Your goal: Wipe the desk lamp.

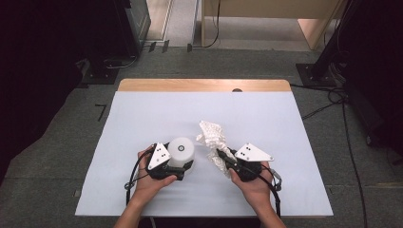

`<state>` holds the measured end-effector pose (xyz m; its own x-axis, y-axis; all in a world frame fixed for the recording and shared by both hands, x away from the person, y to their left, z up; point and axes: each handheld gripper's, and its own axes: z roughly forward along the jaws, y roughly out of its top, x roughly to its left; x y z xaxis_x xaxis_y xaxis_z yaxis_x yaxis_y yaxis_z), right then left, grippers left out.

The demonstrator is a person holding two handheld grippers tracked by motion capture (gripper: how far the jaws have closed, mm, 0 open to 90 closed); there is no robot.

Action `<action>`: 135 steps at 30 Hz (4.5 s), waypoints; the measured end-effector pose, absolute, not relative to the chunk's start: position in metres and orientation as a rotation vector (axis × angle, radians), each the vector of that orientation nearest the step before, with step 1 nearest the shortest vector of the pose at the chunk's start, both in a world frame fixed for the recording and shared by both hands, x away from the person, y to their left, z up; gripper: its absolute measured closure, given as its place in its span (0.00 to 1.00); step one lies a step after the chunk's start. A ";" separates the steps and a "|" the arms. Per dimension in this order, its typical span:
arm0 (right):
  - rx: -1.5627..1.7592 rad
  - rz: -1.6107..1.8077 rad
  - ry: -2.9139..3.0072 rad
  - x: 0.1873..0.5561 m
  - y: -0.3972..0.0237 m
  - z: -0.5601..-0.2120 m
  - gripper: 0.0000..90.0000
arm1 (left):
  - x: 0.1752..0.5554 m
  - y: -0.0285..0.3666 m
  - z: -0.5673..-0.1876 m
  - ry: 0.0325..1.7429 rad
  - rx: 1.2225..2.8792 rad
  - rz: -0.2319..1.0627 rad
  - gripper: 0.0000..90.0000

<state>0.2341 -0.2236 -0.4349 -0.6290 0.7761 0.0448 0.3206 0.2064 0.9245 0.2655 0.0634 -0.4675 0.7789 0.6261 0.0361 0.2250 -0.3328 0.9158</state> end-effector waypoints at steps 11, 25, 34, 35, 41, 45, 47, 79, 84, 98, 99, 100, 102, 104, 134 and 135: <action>1.020 1.415 2.055 0.234 -0.226 -0.434 0.87 | 0.254 0.065 -0.471 0.755 1.876 0.505 0.02; 1.019 1.415 2.051 0.234 -0.227 -0.433 0.87 | 0.237 0.038 -0.470 1.033 1.736 0.707 0.06; 1.002 1.424 2.061 0.232 -0.222 -0.433 0.87 | 0.246 0.054 -0.466 0.955 1.764 0.547 0.09; 0.995 1.433 2.055 0.232 -0.221 -0.432 0.87 | 0.249 0.058 -0.464 0.928 1.763 0.484 0.09; 0.963 1.490 2.004 0.226 -0.220 -0.422 0.87 | 0.257 0.064 -0.462 0.751 1.825 0.224 0.09; 0.972 1.547 1.944 0.221 -0.218 -0.417 0.87 | 0.256 0.057 -0.460 0.680 1.835 0.096 0.09; 0.965 1.553 1.917 0.217 -0.214 -0.416 0.86 | 0.253 0.052 -0.457 0.656 1.846 0.080 0.09; 0.864 1.471 2.191 0.218 -0.181 -0.439 0.87 | 0.264 0.074 -0.447 0.720 1.750 -0.010 0.10; 0.917 1.511 2.141 0.221 -0.193 -0.433 0.87 | 0.261 0.063 -0.449 0.691 1.777 -0.021 0.10; 0.859 1.375 2.382 0.222 -0.170 -0.456 0.87 | 0.268 0.094 -0.439 0.761 1.676 0.023 0.10; 0.859 1.378 2.380 0.222 -0.170 -0.455 0.87 | 0.268 0.094 -0.439 0.759 1.673 0.020 0.10; 0.855 1.383 2.373 0.222 -0.170 -0.455 0.87 | 0.268 0.094 -0.439 0.758 1.677 0.023 0.10; 0.860 1.399 2.348 0.221 -0.172 -0.452 0.87 | 0.267 0.090 -0.440 0.747 1.707 0.030 0.10; 0.858 1.413 2.316 0.221 -0.175 -0.448 0.87 | 0.265 0.082 -0.442 0.731 1.732 0.031 0.10; 0.999 1.478 2.047 0.229 -0.218 -0.430 0.87 | 0.260 0.074 -0.464 0.718 1.856 0.597 0.09; 1.000 1.478 2.046 0.229 -0.218 -0.430 0.87 | 0.260 0.075 -0.467 0.723 1.855 0.600 0.09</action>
